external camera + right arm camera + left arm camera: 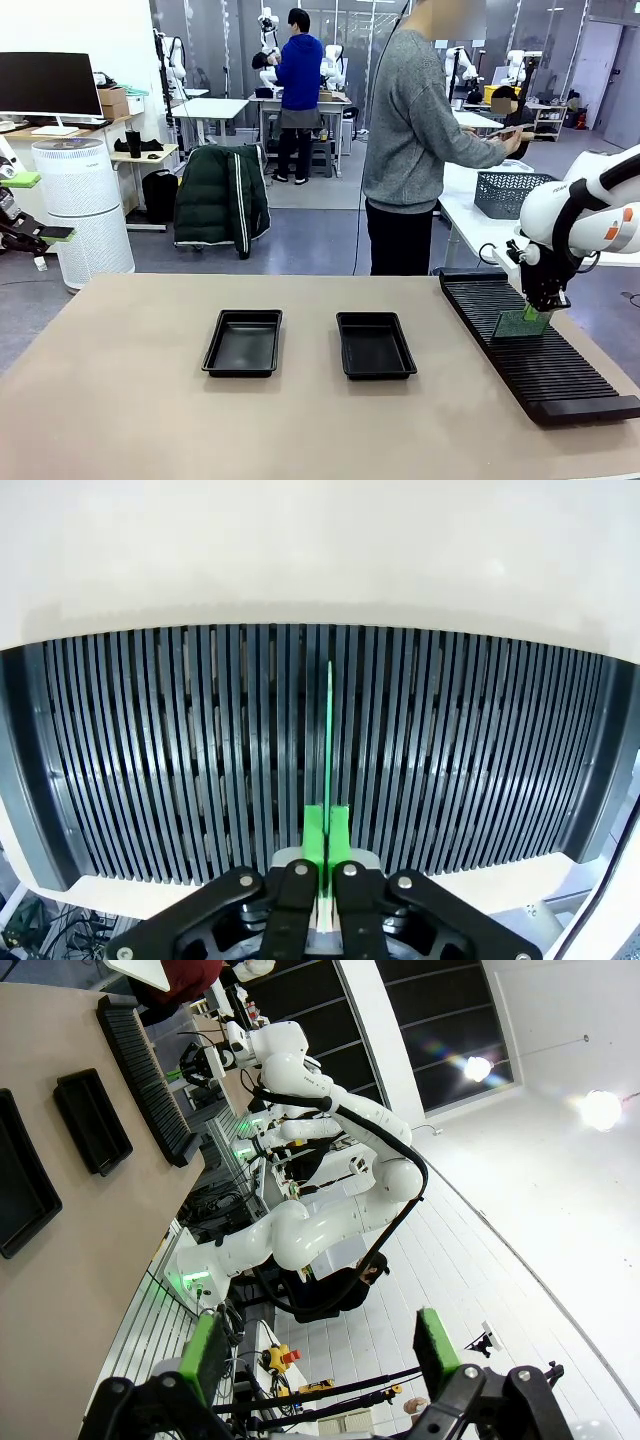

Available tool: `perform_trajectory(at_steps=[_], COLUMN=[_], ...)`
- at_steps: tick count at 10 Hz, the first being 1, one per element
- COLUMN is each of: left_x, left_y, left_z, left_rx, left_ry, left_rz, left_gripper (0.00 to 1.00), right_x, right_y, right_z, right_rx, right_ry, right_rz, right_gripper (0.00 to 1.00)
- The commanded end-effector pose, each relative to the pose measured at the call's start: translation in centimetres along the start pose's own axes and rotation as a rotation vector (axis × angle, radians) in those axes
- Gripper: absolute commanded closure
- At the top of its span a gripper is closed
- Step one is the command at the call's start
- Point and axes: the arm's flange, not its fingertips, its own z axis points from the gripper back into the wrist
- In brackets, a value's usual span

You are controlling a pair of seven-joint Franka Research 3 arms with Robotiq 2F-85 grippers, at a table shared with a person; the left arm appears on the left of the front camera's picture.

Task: Inspect and transfer BCBs to ESD trays.
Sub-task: Pick up the Blank PCB from the PCB Rack and place it in the left ESD tray.

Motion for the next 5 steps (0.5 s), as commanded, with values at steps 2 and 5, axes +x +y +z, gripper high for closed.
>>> perform_trajectory(at_steps=[2,5], left_x=[0.0,0.0], left_y=[-0.1,-0.1], left_z=[0.1,0.1], left_rx=[0.001,0.001], left_ry=[-0.002,-0.002], left_rz=[-0.002,-0.002], left_gripper=[0.00,0.00], right_x=[0.1,0.1], right_y=[-0.3,-0.1], right_z=[0.9,4.0], right_rx=[0.016,0.029], right_ry=[0.014,-0.003], right_rz=[-0.020,-0.013], right_gripper=[1.00,1.00])
